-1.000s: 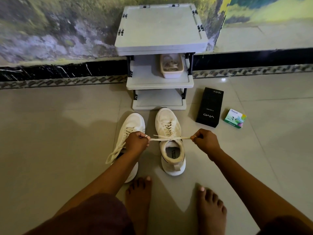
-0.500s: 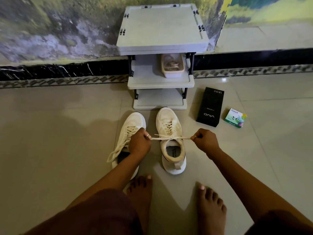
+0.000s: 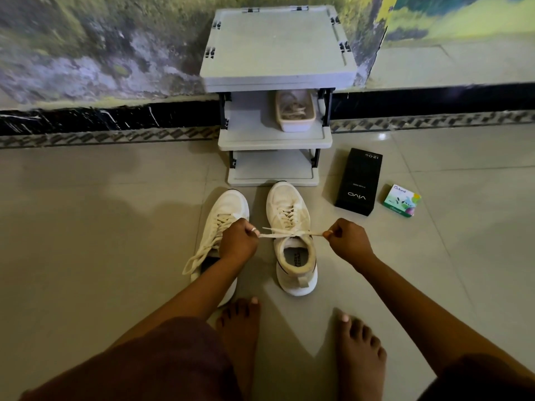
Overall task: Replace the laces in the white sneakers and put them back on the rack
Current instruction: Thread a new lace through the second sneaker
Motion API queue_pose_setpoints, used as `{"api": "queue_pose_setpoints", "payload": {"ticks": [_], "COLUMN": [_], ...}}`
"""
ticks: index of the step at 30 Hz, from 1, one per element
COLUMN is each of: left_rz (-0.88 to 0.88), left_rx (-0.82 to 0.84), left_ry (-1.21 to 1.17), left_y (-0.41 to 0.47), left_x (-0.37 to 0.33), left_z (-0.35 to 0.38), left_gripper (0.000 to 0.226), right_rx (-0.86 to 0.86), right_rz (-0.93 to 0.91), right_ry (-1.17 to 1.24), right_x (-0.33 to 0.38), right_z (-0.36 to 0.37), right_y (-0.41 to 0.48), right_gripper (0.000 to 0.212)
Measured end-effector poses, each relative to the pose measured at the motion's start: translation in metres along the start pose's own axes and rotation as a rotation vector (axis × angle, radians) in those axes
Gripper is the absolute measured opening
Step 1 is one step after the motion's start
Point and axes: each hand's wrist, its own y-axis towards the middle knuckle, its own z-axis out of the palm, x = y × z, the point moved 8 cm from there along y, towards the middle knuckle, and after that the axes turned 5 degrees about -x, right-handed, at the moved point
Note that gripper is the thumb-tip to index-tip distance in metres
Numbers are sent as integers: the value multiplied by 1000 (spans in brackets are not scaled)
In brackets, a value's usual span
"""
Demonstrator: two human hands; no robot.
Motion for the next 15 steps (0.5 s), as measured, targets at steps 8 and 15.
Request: {"api": "queue_pose_setpoints", "payload": {"ticks": [8, 15], "left_rz": [196, 336], "left_rx": [113, 601], "left_ry": [-38, 749], "left_y": [-3, -37], "left_x": [-2, 38], "left_z": [-39, -58], "left_gripper": [9, 28], "right_rx": [-181, 351], "right_rz": [-477, -797], "right_ry": [34, -494], "right_x": [31, 58], "right_z": [-11, 44], "right_y": [-49, -82], "right_gripper": [29, 64]}}
